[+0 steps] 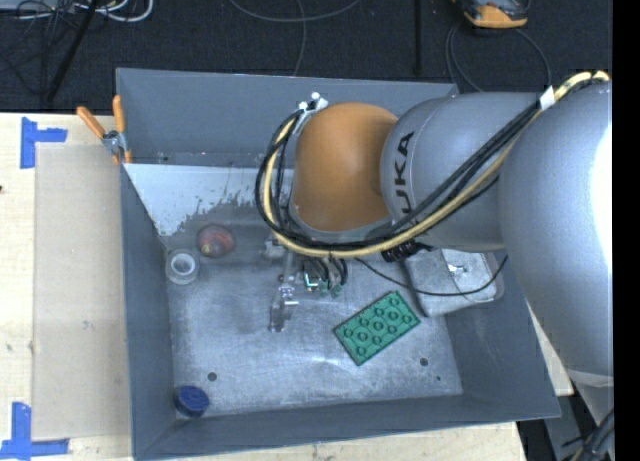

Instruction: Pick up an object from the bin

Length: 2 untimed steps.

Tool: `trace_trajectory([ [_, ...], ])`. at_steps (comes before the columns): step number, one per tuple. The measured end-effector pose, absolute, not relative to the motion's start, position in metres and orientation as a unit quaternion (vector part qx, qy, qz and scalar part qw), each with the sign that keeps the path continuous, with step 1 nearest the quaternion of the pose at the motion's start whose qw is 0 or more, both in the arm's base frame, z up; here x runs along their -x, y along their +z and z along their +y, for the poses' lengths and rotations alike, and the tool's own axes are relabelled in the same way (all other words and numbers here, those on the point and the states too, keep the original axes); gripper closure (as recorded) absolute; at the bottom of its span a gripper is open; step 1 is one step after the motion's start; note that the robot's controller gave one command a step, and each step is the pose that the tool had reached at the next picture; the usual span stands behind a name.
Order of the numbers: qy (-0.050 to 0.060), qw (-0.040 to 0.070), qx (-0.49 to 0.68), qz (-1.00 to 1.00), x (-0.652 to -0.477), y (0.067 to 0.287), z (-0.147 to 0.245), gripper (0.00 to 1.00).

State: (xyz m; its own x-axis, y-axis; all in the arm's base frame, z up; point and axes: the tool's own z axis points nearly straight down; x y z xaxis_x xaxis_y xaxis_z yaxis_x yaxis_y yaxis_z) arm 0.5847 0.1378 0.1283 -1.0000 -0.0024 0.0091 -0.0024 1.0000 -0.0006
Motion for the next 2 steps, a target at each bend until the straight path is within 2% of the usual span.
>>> trace_trajectory([
  [1,0.0,0.0,-0.007,-1.0,-0.621,0.09,0.112,0.0],
  [2,0.001,-0.001,-0.09,-0.996,-0.621,0.113,0.046,0.0],
])
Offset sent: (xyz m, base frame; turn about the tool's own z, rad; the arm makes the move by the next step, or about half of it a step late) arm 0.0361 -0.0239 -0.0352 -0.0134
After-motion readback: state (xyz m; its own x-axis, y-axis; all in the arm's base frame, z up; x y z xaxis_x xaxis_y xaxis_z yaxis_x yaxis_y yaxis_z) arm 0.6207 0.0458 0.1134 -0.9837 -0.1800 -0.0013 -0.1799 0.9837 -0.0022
